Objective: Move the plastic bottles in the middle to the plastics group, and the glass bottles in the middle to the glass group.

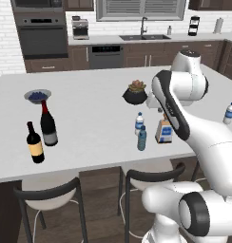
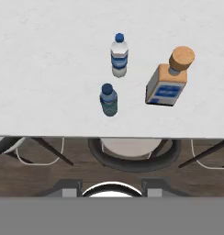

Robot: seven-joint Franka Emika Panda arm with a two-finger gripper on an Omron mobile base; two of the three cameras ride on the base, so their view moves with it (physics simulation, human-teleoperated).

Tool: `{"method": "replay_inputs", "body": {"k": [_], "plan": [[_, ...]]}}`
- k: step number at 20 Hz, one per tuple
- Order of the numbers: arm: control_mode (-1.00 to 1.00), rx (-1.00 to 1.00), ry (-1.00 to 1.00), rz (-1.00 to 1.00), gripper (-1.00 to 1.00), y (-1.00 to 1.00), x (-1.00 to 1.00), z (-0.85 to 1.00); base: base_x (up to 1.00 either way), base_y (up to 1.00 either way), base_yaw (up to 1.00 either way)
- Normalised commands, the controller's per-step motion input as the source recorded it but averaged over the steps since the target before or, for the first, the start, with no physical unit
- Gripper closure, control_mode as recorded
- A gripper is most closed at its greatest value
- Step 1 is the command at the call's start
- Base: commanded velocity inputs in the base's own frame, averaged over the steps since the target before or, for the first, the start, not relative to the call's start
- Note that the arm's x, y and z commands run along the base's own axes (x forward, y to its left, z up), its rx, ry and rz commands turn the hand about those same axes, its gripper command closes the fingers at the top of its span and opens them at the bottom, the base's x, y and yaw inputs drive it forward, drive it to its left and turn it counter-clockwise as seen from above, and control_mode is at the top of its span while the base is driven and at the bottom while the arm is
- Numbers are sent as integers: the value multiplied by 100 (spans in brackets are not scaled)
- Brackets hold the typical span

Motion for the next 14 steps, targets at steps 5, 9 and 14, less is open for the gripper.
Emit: {"method": "replay_inputs", "body": {"k": [5, 9, 14], "plan": [[-100, -2, 0, -2, -100, 1, -21, -10, 0, 0, 0], [-100, -10, 0, -5, -100, 37, -32, -6, 0, 0, 0], [-100, -7, -1, 0, -100, -39, -1, 2, 0, 0, 0]]}}
